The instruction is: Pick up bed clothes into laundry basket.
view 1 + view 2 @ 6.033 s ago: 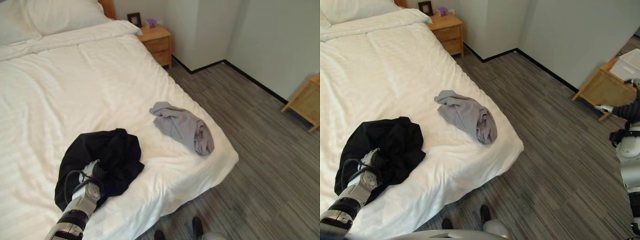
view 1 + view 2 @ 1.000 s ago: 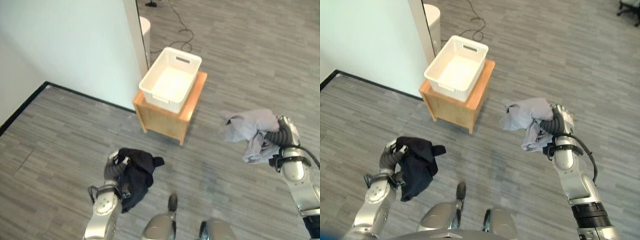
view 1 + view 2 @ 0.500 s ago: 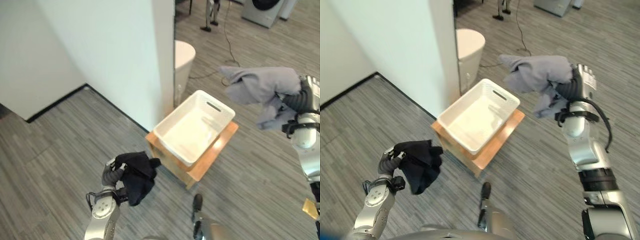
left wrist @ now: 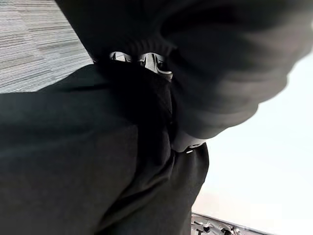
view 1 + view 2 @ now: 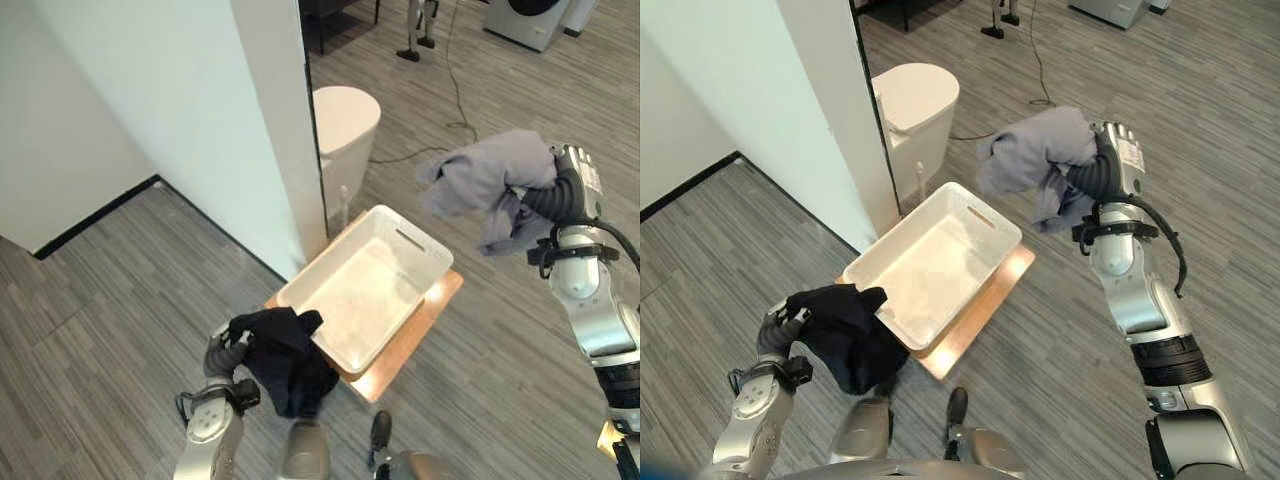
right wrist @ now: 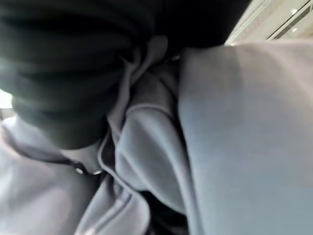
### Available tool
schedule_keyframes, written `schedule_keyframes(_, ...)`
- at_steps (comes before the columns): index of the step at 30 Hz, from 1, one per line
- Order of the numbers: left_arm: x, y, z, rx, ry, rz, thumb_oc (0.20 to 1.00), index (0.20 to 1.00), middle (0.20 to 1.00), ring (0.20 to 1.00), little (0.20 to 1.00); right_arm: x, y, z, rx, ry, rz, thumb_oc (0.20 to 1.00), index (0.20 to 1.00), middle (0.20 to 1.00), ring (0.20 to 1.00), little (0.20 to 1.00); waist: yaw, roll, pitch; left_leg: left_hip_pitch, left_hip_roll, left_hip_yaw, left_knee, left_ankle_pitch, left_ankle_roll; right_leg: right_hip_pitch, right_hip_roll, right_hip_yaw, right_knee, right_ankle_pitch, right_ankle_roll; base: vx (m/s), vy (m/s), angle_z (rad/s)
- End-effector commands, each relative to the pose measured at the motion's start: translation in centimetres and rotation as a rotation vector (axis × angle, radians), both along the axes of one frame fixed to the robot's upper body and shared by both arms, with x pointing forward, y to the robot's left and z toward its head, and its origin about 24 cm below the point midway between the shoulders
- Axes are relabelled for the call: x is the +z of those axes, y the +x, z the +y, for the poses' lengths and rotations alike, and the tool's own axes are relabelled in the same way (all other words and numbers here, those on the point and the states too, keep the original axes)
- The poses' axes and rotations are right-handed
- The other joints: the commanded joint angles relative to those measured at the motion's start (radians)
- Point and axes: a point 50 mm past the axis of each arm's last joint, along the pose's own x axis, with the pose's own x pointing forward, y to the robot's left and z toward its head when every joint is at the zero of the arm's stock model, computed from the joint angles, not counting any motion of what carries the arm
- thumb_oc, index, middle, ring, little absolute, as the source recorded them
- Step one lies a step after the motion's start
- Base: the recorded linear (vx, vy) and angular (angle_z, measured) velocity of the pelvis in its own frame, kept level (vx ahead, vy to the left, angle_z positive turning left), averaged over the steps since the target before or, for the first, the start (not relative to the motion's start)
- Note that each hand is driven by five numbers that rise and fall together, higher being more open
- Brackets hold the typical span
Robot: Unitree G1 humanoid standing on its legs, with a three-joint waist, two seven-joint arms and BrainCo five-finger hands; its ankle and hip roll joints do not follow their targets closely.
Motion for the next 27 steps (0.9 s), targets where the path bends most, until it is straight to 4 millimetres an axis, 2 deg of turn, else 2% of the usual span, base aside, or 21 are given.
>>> schedule_keyframes(1, 1.8, 0.5, 1.0, -0.002, 0.033, -0.092, 0.2, 0.2, 0.2, 0.2, 0.2, 1.1, -0.6, 1.5, 0.07, -0.03, -0.088, 0.2, 0.2, 0.2, 0.2, 0.2, 0.034, -0.044, -0.091, 0.028, -0.029, 0.014, -0.038, -0.003, -0.01, -0.013, -0.159, -0.051, 0.012, -0.016, 0.149, 0.07, 0.045, 0.12)
schedule_keyframes(5, 1.5, 0.3, 0.8, -0.008, 0.037, -0.075, 0.2, 0.2, 0.2, 0.2, 0.2, -0.8, -0.2, 2.3, 0.076, -0.038, -0.02, 0.2, 0.2, 0.2, 0.2, 0.2, 0.034, -0.038, -0.093, 0.036, -0.03, 0.016, -0.038, -0.007, -0.011, -0.003, -0.166, -0.052, 0.012, -0.017, 0.151, 0.02, 0.022, 0.0)
schedule_keyframes(13, 1.1, -0.2, 1.1, 0.0, 0.047, -0.053, 0.2, 0.2, 0.2, 0.2, 0.2, -5.6, 0.8, 1.9, 0.007, -0.067, 0.172, 0.2, 0.2, 0.2, 0.2, 0.2, 0.038, -0.024, -0.096, 0.037, -0.042, 0.01, -0.038, -0.013, -0.011, 0.007, -0.187, -0.058, 0.012, -0.018, 0.161, 0.02, 0.024, 0.04)
schedule_keyframes(16, 0.8, -0.4, 1.4, 0.002, 0.057, -0.035, 0.2, 0.2, 0.2, 0.2, 0.2, -8.3, 1.3, 1.8, -0.012, -0.059, 0.288, 0.2, 0.2, 0.2, 0.2, 0.2, 0.047, -0.016, -0.092, 0.031, -0.049, 0.003, -0.038, -0.015, -0.01, 0.008, -0.197, -0.062, 0.012, -0.017, 0.164, 0.0, 0.0, 0.0)
schedule_keyframes(17, 0.8, -0.4, 1.4, 0.003, 0.057, -0.036, 0.2, 0.2, 0.2, 0.2, 0.2, -8.3, 1.3, 1.9, -0.011, -0.059, 0.287, 0.2, 0.2, 0.2, 0.2, 0.2, 0.046, -0.017, -0.092, 0.031, -0.05, 0.003, -0.038, -0.015, -0.01, 0.008, -0.198, -0.062, 0.012, -0.017, 0.164, 0.02, 0.023, 0.04)
schedule_keyframes(19, 0.6, -0.4, 1.4, 0.0, 0.056, -0.031, 0.2, 0.2, 0.2, 0.2, 0.2, -10.4, 1.7, 1.9, -0.024, -0.053, 0.375, 0.2, 0.2, 0.2, 0.2, 0.2, 0.054, -0.011, -0.088, 0.024, -0.054, -0.001, -0.038, -0.014, -0.01, 0.006, -0.207, -0.068, 0.012, -0.016, 0.167, 0.0, 0.0, 0.0)
schedule_keyframes(20, 0.6, -0.4, 1.4, 0.0, 0.057, -0.031, 0.2, 0.2, 0.2, 0.2, 0.2, -10.4, 1.7, 1.9, -0.023, -0.053, 0.374, 0.2, 0.2, 0.2, 0.2, 0.2, 0.053, -0.012, -0.088, 0.024, -0.054, -0.002, -0.038, -0.014, -0.01, 0.005, -0.207, -0.068, 0.012, -0.016, 0.167, 0.01, 0.022, 0.04)
schedule_keyframes(24, 0.8, 0.2, 1.3, -0.021, 0.055, -0.044, 0.2, 0.2, 0.2, 0.2, 0.2, -13.6, 2.3, 1.9, -0.058, -0.047, 0.516, 0.2, 0.2, 0.2, 0.2, 0.2, 0.072, 0.002, -0.075, -0.001, -0.064, -0.018, -0.038, -0.005, -0.011, -0.007, -0.217, -0.086, 0.012, -0.015, 0.17, 0.0, 0.021, 0.14)
schedule_keyframes(27, 0.9, 0.4, 1.3, -0.028, 0.057, -0.05, 0.2, 0.2, 0.2, 0.2, 0.2, -14.3, 2.7, 1.8, -0.078, -0.044, 0.55, 0.2, 0.2, 0.2, 0.2, 0.2, 0.08, 0.006, -0.07, -0.014, -0.069, -0.026, -0.038, -0.001, -0.011, -0.014, -0.22, -0.095, 0.012, -0.015, 0.171, -0.01, 0.01, 0.13)
